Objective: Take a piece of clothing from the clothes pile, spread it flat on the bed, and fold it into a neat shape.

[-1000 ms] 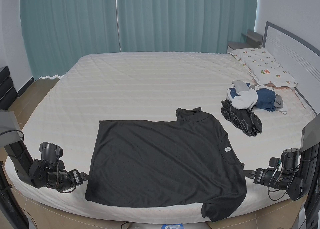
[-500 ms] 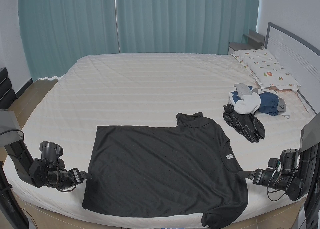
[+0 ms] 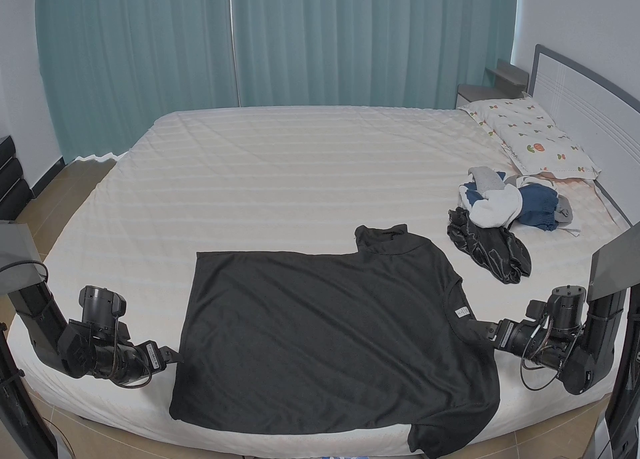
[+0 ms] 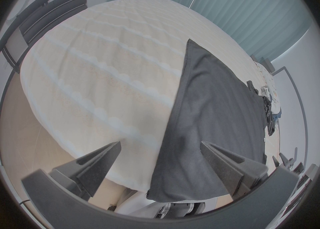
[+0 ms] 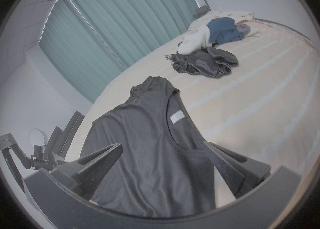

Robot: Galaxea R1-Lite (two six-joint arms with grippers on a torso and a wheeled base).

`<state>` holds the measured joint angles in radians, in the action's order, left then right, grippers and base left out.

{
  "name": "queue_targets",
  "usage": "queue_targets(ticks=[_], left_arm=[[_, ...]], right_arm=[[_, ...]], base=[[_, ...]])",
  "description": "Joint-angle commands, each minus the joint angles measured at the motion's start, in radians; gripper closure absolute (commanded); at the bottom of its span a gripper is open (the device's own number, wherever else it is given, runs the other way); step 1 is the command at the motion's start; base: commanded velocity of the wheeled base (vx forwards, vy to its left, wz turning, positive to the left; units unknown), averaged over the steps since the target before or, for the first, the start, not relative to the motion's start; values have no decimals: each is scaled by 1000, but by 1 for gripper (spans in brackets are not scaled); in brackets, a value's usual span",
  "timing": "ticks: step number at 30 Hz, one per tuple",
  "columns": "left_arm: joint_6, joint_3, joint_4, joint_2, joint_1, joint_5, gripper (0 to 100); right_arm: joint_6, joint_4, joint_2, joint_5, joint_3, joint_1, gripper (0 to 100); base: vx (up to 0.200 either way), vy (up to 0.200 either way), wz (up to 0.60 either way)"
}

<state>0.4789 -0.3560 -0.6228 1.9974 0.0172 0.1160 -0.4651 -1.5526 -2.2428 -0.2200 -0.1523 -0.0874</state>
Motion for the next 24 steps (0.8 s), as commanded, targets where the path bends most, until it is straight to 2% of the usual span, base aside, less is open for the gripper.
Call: queue_targets(ticks=[1, 10, 20, 24], left_arm=[[-3, 14, 14, 0, 0, 1, 0], [-6, 26, 31, 3, -11, 22, 0], [0, 46, 41, 3, -54, 22, 0], [1, 45, 35, 0, -54, 22, 0]], right_arm=[[-6, 6, -58, 34, -118, -31, 0], [-7, 272, -55, 34, -354, -25, 0], [-12, 336, -70, 33, -444, -6, 0], [-12, 345, -77, 33, -486, -2, 0]], base=[[0, 200, 0], [0, 22, 0], [-180, 0, 0], [0, 0, 0]])
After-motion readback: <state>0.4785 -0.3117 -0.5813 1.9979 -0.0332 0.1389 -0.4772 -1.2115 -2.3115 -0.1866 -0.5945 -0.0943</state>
